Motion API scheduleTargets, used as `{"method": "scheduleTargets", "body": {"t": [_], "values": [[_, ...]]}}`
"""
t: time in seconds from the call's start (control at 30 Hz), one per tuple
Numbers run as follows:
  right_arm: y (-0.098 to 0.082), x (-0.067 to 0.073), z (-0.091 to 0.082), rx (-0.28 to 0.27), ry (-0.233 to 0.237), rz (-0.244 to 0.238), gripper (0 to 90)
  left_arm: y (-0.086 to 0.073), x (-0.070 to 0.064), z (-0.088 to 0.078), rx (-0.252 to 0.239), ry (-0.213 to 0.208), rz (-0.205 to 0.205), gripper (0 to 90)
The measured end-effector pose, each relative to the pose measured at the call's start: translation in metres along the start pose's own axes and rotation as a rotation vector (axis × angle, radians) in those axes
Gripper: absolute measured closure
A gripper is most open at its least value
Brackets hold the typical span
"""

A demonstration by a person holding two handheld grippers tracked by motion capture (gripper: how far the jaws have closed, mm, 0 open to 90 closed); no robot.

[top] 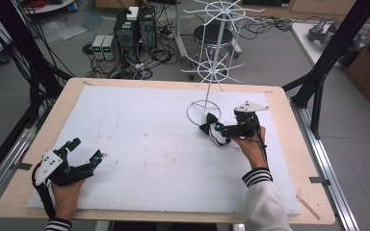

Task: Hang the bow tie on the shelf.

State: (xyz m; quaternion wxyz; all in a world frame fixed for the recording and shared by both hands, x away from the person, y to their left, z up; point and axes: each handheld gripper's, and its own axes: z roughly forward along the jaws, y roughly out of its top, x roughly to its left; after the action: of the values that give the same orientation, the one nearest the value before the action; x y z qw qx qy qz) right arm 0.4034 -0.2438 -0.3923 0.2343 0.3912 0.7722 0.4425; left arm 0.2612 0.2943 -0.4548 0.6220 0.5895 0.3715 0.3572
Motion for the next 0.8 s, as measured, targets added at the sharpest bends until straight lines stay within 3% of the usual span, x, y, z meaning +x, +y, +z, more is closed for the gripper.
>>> {"method": "scheduleTargets", "body": {"t": [0.23, 0.3, 0.5, 0.57, 0.8], "values": [[0.002, -0.007, 0.016, 0.055, -0.019, 0.005, 7.1, 0.0, 0.0, 0.0, -0.001, 0.001, -0.005, 8.9], [0.001, -0.009, 0.02, 0.068, -0.02, 0.0, 14.2, 0.0, 0.0, 0.0, 0.0, 0.001, -0.005, 8.9], [-0.005, -0.009, 0.032, 0.114, -0.04, 0.003, 15.2, 0.0, 0.0, 0.0, -0.002, 0.0, -0.005, 8.9], [-0.006, -0.008, 0.035, 0.132, -0.044, -0.009, 19.1, 0.0, 0.0, 0.0, -0.002, -0.001, -0.003, 8.9], [-0.009, -0.007, 0.041, 0.187, -0.078, 0.027, 45.1, 0.0, 0.0, 0.0, -0.001, 0.001, -0.005, 8.9]]}}
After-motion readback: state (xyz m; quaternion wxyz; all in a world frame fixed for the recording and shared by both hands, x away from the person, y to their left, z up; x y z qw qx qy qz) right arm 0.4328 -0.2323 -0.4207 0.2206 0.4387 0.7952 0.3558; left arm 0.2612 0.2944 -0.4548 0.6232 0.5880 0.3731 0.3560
